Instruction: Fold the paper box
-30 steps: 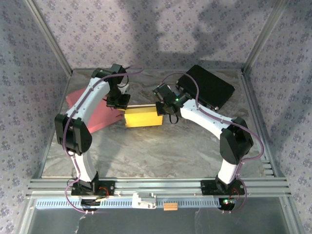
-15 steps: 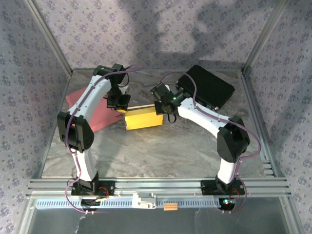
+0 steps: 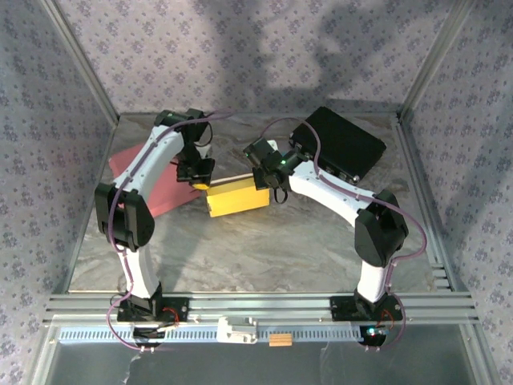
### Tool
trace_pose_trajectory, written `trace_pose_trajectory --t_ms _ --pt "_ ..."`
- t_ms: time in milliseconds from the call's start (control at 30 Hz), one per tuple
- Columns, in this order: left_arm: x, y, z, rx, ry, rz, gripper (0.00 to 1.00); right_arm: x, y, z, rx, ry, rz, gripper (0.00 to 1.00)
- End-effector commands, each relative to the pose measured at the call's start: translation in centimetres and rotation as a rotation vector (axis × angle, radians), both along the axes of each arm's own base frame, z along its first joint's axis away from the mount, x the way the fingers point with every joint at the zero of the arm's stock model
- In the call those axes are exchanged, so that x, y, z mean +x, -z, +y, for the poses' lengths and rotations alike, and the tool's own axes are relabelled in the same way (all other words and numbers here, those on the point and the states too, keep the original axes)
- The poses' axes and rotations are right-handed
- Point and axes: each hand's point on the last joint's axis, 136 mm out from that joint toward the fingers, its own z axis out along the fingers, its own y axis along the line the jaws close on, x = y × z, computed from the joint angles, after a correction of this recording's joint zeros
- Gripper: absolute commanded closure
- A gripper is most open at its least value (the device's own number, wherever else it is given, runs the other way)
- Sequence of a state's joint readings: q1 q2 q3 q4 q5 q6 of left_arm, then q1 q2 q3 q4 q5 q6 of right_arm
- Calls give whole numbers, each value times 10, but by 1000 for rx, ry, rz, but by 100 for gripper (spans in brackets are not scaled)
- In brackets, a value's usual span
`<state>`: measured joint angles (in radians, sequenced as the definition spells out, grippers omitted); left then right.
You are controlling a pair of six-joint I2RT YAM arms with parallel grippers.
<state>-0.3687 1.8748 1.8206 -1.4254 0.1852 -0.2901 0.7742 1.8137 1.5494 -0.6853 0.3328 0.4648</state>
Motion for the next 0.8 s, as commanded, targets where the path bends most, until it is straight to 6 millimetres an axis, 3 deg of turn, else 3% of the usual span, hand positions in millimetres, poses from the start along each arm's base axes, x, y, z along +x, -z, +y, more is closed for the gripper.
trace_pose_trajectory --t_ms 0,467,767 --pt "-2 -6 -23 -80 42 -59 100 -25 8 12 50 -28 114 100" --pt "-10 2 -25 -9 58 -172 100 -40 10 -3 91 -6 161 92" --pt "-14 16 -23 24 48 -173 100 -44 30 -10 51 -36 188 95"
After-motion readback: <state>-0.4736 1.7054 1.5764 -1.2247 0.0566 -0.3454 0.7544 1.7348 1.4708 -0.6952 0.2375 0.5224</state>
